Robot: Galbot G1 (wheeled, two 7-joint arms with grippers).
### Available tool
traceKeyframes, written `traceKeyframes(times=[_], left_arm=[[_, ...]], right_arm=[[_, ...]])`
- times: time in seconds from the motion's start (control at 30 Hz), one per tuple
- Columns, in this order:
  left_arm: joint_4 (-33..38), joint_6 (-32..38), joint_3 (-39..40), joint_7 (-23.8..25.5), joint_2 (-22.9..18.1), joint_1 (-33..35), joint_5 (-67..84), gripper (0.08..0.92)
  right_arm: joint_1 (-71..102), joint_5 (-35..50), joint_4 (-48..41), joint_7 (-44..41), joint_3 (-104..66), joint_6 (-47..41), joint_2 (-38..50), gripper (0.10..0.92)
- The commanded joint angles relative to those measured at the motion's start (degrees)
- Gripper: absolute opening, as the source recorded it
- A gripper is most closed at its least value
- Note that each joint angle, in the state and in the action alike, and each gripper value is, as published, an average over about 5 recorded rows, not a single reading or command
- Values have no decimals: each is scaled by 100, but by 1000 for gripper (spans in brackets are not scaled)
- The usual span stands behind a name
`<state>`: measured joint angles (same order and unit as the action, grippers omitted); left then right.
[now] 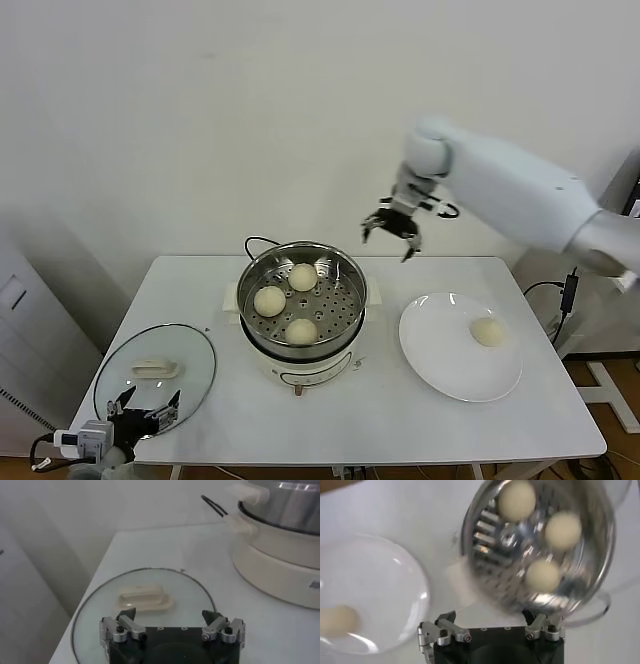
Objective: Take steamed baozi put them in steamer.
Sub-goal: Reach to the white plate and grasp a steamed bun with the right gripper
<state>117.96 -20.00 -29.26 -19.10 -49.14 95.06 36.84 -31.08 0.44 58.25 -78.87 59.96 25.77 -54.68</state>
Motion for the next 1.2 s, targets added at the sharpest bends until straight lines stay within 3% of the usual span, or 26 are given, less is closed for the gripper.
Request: traceKeyframes(times=[0.03, 0.37, 1.2], left_arm=[[22, -10, 12, -1, -17, 22, 0, 823], [62, -43, 11, -12, -27, 26, -1, 823], [47, -64, 75, -16, -8, 9, 7, 823]], right_arm=[[91, 444, -509, -66, 235, -740, 1092, 823], [1166, -115, -1086, 220, -490, -720, 1364, 823], [2637, -1434, -2155, 795, -1855, -560, 707, 823]])
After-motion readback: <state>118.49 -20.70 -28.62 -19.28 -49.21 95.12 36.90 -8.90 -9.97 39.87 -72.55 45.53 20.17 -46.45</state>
